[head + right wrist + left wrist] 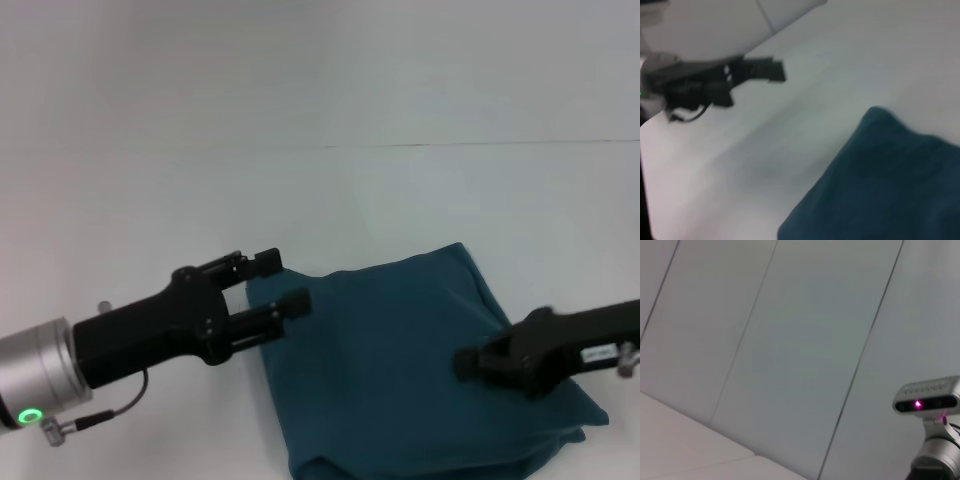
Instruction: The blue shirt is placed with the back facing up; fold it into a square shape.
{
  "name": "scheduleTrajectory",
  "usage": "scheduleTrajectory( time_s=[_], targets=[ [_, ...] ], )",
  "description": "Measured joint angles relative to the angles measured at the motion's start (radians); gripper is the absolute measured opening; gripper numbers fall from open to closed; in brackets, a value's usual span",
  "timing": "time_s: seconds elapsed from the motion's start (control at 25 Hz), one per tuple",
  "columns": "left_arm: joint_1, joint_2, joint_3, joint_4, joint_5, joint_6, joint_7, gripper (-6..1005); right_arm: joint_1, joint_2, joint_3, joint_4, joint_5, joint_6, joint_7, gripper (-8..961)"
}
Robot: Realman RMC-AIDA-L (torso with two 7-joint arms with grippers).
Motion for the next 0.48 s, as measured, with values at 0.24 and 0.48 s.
scheduleTrajectory(
  time_s=[0.24, 0.48],
  targets=[
    [0.020, 0.001, -0.040, 0.043, 0.002, 0.053, -0.006, 726, 0.026, 0.000, -0.061, 0.099, -0.043, 0.067, -0.004, 104],
    [0.035, 0.003, -0.065, 0.074, 0.008, 0.082, -0.010, 725, 0.009, -0.004, -0.049, 0.162, -0.115, 0.171, -0.005, 94]
  ],
)
